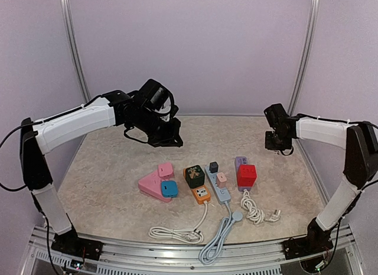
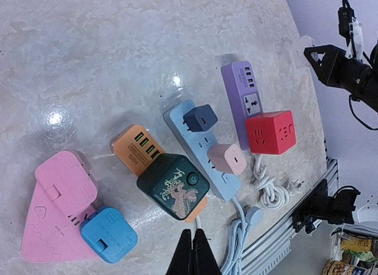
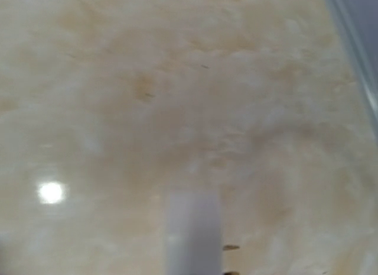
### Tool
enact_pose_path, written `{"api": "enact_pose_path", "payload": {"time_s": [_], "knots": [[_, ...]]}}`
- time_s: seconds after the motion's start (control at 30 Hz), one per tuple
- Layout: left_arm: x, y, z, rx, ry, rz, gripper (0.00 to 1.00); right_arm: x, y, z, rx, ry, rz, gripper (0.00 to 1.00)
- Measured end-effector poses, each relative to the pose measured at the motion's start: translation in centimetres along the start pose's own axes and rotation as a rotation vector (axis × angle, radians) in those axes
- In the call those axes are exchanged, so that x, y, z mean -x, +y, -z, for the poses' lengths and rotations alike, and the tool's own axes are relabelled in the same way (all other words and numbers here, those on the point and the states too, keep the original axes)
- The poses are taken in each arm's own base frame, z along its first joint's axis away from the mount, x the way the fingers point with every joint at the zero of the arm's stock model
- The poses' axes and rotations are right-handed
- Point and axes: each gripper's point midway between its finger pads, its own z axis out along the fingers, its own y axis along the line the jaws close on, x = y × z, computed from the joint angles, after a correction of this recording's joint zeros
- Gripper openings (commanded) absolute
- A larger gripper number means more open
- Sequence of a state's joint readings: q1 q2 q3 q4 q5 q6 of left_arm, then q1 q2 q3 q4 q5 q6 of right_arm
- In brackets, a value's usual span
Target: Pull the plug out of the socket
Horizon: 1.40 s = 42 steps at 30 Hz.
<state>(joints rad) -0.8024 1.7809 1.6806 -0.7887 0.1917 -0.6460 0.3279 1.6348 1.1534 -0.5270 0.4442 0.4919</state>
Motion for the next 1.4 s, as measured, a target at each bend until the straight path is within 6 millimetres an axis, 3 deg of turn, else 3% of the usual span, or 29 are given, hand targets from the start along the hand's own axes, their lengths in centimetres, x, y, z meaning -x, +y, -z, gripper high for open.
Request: {"api": "enact_pose_path", "payload": {"time_s": [0.17, 0.37, 0.63, 0.87, 1.1, 1.23, 1.4], "knots": [[0.7, 1.4, 1.6, 0.001, -0.064, 0.031, 0.00, -1.4, -1.4, -2.7, -0.115, 0.040, 0.078, 0.12], [1.9, 1.3, 2.1, -0.020, -0.108, 0.049, 0.00, -2.3, -3.2, -5.4, -0.212, 0.078, 0.132, 0.17], [2.0, 1.1, 2.1, -0.028, -0.111, 0.058, 0.00, -2.6, -2.7, -7.8, -0.239, 0.100, 0.173, 0.31], [2.0, 1.1, 2.1, -0.028, -0.111, 0.060, 0.00, -2.4, -2.0, -8.2, -0.211, 0.104, 0.175, 0.42], [1.9, 1.3, 1.5, -0.021, -0.100, 0.062, 0.00, -2.6, -1.1, -8.2, -0.159, 0.113, 0.163, 0.47], [1.8, 1.5, 1.1, -0.017, -0.091, 0.063, 0.00, -2.3, -0.6, -7.7, -0.117, 0.109, 0.152, 0.48], [1.7, 1.5, 0.9, -0.015, -0.087, 0.065, 0.00, -1.3, 0.0, -6.3, -0.055, 0.082, 0.126, 0.58]]}}
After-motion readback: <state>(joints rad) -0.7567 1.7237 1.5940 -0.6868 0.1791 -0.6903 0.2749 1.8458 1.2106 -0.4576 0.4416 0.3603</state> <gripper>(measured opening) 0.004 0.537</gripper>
